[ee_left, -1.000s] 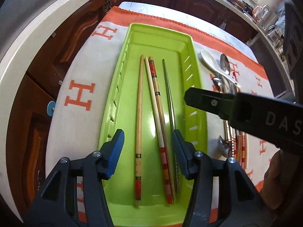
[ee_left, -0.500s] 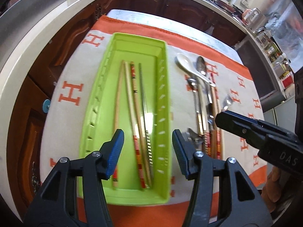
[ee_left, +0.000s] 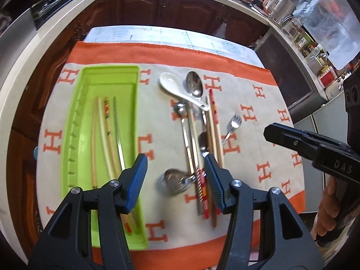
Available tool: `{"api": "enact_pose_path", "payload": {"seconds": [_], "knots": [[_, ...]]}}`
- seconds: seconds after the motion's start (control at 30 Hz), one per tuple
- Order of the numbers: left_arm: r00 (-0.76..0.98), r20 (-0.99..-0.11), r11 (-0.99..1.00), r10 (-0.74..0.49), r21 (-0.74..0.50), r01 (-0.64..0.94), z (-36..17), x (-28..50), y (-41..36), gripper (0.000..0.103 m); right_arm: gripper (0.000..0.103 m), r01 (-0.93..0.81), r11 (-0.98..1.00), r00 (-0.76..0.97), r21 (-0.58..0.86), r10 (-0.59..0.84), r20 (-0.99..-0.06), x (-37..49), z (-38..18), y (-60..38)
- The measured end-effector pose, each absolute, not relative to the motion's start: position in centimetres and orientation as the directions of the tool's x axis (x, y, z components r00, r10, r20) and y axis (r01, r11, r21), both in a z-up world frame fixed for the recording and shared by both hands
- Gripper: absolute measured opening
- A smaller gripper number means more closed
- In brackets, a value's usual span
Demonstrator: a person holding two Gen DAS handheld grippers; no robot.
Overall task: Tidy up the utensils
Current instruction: 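Open both tools and return them to the utensil pile, then grasp brown wooden chopstick with left tool while right tool grasps red-white banded chopstick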
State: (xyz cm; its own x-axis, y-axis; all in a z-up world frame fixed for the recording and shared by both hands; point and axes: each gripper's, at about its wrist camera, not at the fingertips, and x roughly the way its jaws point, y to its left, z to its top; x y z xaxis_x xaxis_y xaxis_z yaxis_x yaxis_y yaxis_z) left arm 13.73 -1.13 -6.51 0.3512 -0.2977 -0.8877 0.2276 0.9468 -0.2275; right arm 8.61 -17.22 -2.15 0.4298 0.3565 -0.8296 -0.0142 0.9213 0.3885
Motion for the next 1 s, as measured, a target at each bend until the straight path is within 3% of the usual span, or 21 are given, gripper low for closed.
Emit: {"api": "enact_pose_path", "payload": {"seconds": [0.17, 0.3, 0.43, 0.6, 0.73, 0.77, 1.0], "knots": [[0.305, -0.909, 0.949, -0.284, -0.22, 0.227, -8.4, 16.1, -3.4, 0.049, 0.024, 0.018, 0.905, 0.378, 0.424, 0.386, -0.841, 10.2, -5.1, -19.0], [0.222, -0.937, 0.951, -0.269, -0.223, 0.212, -11.8, 18.0, -4.8, 0.032, 0.019, 0.077, 0.865, 0.31, 0.495, 0.451, -0.837, 11.2, -9.3, -20.1], [0.184, -0.952, 0.956, -0.244, -0.205, 0.208, -14.2, 18.7, -5.7, 0.027, 0.019, 0.126, 0.827, 0.257, 0.547, 0.506, -0.823, 11.7, -12.5, -20.6], [0.162, -0.955, 0.954, -0.248, -0.211, 0.215, -15.6, 19.2, -6.8, 0.026, 0.019, 0.142, 0.791, 0.211, 0.595, 0.564, -0.799, 11.6, -14.8, -20.1], [0.159, -0.955, 0.95, -0.251, -0.212, 0.228, -15.8, 19.6, -7.8, 0.026, 0.011, 0.142, 0.756, 0.209, 0.639, 0.608, -0.766, 11.4, -15.6, -20.0], [0.158, -0.955, 0.95, -0.252, -0.212, 0.231, -15.9, 19.6, -8.1, 0.026, 0.005, 0.138, 0.754, 0.218, 0.642, 0.609, -0.762, 11.2, -15.5, -20.0], [0.138, -0.954, 0.939, -0.268, -0.226, 0.259, -16.1, 20.0, -9.9, 0.022, 0.005, 0.163, 0.759, 0.262, 0.631, 0.583, -0.769, 10.3, -15.2, -21.2]]}}
